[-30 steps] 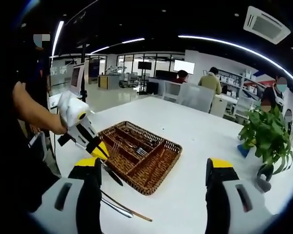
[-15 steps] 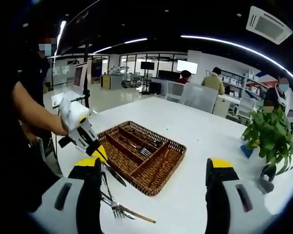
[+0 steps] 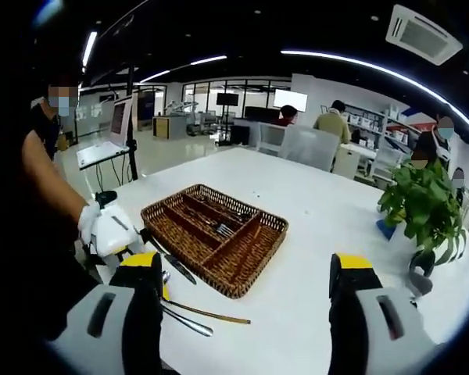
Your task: Arrange the knives, forks, and spoons in their matching storage slots by inserting each utensil handle-first until every utensil is classified and aligned in the correct compartment
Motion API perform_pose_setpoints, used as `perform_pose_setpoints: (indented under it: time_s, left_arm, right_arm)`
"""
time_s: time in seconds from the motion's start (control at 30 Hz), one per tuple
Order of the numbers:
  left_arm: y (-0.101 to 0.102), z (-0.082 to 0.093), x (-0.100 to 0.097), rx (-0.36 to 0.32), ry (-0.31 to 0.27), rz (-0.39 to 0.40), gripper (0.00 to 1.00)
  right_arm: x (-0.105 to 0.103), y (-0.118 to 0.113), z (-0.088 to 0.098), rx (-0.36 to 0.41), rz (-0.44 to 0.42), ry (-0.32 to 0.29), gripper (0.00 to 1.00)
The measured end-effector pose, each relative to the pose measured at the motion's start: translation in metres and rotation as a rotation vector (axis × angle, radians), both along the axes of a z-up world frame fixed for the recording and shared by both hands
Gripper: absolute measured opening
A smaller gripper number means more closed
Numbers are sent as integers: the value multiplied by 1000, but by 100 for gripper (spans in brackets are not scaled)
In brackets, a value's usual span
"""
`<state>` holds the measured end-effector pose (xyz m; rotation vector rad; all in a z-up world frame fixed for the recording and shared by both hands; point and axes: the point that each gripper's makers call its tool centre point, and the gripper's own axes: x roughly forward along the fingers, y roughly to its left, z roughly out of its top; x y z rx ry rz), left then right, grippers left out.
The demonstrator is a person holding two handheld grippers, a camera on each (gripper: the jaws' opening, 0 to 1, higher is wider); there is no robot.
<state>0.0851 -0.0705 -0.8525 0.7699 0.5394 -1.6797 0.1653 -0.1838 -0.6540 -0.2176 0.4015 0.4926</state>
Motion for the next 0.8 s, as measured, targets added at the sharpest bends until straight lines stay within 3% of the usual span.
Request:
perform_pose_setpoints:
  time_s: [0.07,0.23,0.33,0.37,0.4,0.5,0.8]
  left_arm:
    - [4,-3,-12,16,-6,-62,23]
    - [17,-15,-15,64,-69,-140,19]
    - [14,-15,-15,51,-95,-162,17]
    - [12,-16,-16,49,-138,-207,17]
    - [12,-18,-20,57,-145,-240,16]
    - [12,-23,-25,84,-136,-268,10]
    - [9,-27,-20,119,-97,-313,7]
  right_arm:
    - [1,-4,-1,2,-12,3,89]
    - [2,-2,0,7,-17,-5,89]
    - [0,0,-3,2,-11,0,89]
    - [0,0,-3,2,-10,1,89]
    - [0,1,-3,1,-10,2,89]
    - [-1,1,-2,-2,-9,1,89]
    - [-6,2,-3,-15,-1,1,87]
